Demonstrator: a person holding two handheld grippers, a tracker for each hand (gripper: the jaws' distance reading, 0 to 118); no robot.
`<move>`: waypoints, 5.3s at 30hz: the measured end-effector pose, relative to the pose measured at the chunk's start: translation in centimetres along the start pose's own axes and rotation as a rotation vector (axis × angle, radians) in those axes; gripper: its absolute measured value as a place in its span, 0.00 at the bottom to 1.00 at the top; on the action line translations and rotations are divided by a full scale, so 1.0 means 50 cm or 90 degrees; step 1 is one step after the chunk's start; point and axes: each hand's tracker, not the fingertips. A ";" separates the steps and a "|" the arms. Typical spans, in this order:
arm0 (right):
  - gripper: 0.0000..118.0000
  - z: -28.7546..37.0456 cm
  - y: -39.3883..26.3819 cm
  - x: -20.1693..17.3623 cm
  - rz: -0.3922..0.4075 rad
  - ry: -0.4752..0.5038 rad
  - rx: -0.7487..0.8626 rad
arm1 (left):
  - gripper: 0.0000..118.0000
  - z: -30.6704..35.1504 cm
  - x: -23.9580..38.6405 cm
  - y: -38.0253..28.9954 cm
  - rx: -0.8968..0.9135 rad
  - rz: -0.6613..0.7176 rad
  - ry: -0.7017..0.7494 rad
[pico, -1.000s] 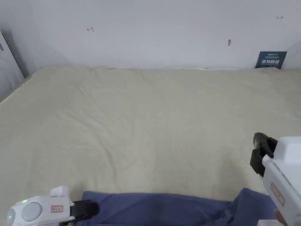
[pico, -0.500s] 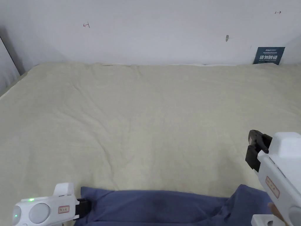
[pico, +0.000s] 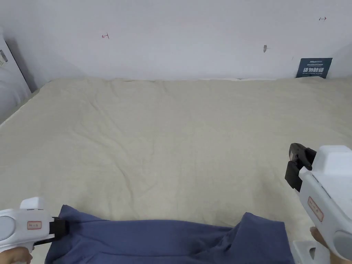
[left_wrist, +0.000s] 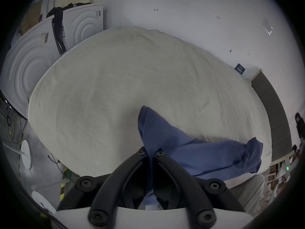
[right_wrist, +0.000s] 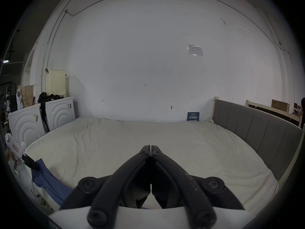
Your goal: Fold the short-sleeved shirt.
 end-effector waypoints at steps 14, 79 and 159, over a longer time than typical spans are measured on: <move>0.01 0.038 -0.007 0.051 0.006 -0.016 0.005 | 0.05 -0.082 0.372 -0.033 -0.094 -0.121 -0.197; 0.01 0.060 -0.026 0.145 -0.014 -0.074 -0.031 | 0.00 -0.205 0.582 -0.210 0.004 -0.238 -0.195; 0.01 0.087 -0.025 0.176 -0.058 -0.073 -0.028 | 0.20 -0.187 0.681 -0.178 -0.139 -0.205 -0.217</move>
